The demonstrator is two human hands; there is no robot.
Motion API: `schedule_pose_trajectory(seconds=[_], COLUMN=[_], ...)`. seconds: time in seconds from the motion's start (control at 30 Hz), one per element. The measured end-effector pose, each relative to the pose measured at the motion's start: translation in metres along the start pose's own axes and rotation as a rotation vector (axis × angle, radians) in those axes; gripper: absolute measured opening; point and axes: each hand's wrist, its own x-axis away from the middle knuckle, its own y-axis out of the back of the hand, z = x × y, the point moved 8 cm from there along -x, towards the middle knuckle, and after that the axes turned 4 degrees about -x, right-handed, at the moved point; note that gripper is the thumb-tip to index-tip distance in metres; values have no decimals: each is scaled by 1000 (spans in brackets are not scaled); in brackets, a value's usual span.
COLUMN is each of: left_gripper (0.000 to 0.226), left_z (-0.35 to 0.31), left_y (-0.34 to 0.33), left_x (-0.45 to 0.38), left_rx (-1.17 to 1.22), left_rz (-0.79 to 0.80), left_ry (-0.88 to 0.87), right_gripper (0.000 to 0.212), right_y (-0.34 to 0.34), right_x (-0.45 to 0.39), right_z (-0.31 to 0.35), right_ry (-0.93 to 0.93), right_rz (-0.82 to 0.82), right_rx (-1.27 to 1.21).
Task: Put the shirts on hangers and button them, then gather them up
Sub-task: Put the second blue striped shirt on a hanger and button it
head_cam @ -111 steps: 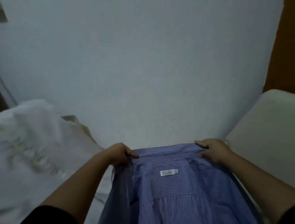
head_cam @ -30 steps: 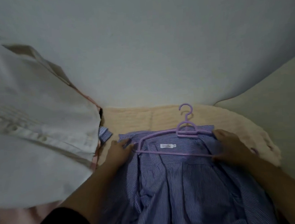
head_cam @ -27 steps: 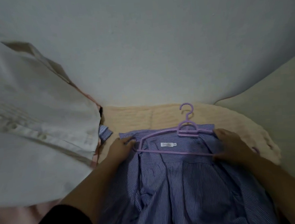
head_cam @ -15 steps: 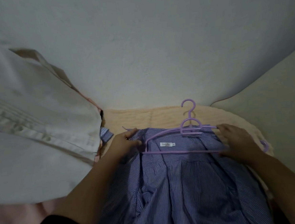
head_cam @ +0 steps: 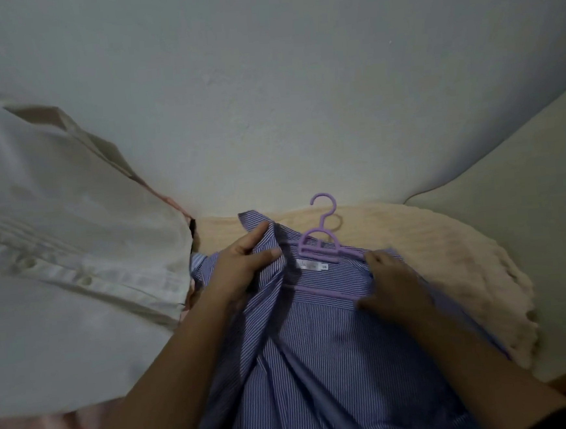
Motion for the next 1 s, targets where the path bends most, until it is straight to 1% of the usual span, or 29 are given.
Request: schedule_pose_trajectory(seconds=[0.07,0.17,0.23,0.33,0.43,0.53,0.57,0.6,0.67,0.73,0.8,0.87,0.93,1.0], left_gripper=[65,68,68,71,84,103,106,108,109,111,114,120,126,139], left_z=[38,102,116,108,89,56,44,38,31,32,42,58,74,86], left_y=[14,35,40,41,37,30,23,15,-4,-20,-29,-28,-22,-16], left_x=[-1,11,12,5,3,8,10,9,4,-6,-21,-36,-46,-51], left_rx=[-41,-264,-345,-554,-901,-1233,-1323,-1386,-1468,-1552,-1623,-1664,-1706,-1741], left_rz=[-21,-20,-39,-85,-156,-285,-297,-274,-168,-18,131,257,344,381], left_ry=[101,259,262,165,28,-173,-257,-338,-475,-528,-477,-357,-269,-236], right_gripper=[97,102,106,110,111,106,100,91,72,61,55,44,35,31], right_y=[-19,-54,-65,-68,-64,-51,-45,-40,-30,-21,-17,-14,-15,-19], right_x=[-6,-8,-10,-12,-8,-4,-3,-3,-3,-7,-12,-11,-9,-6], right_z=[1,0,-6,-13,-16,-26,-31,-38,-52,-64,-74,-81,-86,-85], right_ry=[-14,6,-3,2,17,-3,-21,-47,-100,-146,-177,-243,-281,-281], right_rz=[39,155,189,193,183,103,66,36,-13,-28,12,76,155,249], right_rx=[-30,-63,-102,-163,-287,-392,-411,-426,-458,-467,-427,-451,-488,-511])
